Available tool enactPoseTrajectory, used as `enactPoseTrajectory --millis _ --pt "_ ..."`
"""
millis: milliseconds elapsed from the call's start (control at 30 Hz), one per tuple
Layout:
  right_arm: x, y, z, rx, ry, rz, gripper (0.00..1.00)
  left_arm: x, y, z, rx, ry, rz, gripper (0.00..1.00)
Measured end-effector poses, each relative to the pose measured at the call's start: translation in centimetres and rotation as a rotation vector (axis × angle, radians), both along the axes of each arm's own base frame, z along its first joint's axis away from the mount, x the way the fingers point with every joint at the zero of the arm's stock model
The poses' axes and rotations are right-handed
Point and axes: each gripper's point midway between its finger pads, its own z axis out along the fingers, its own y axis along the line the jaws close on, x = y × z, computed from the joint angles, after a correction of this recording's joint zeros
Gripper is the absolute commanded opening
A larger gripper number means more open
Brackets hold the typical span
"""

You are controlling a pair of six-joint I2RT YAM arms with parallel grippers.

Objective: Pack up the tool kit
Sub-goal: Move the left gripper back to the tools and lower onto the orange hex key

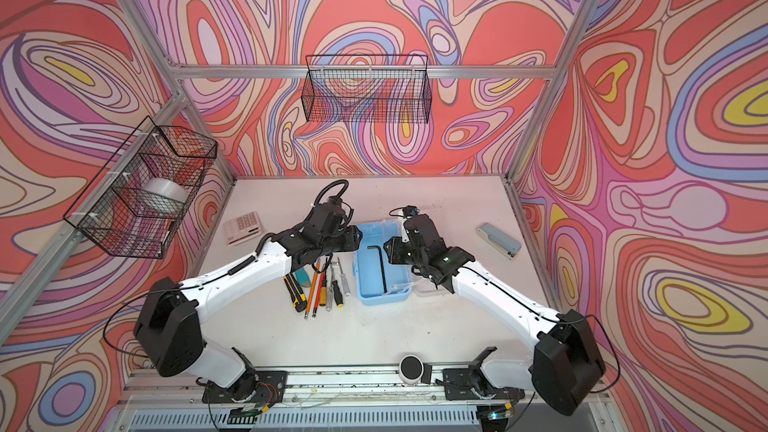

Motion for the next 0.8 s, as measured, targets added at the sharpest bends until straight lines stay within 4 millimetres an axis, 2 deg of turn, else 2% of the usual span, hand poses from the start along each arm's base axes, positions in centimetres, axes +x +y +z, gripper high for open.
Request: enactPoseTrajectory --millis 100,200,333,533,800 --pt "-0.9 2.1 0.9 0.013 -0.011 0.055 0.31 -1.1 2.0 -1.4 0.072 0.020 0.019 0.48" --pt "-1.8 4.1 1.3 0.018 -0.011 0.104 0.29 -2.3 3.8 -4.1 0.134 0.070 0.035 0.47" --pt "-2.6 5.6 0.1 -0.010 0.011 0.139 0.29 -3.4 5.6 -6.9 0.186 0.134 0.054 0.46" --pt "-3.2 6.3 -1.3 -0.046 0.034 0.150 0.26 -3.9 6.9 -8.3 0.210 0.166 0.073 0.43" --pt "-3.1 6.6 -2.5 -0.058 0.061 0.136 0.22 -4.5 10.5 -11.1 0.249 0.234 0.149 0.33"
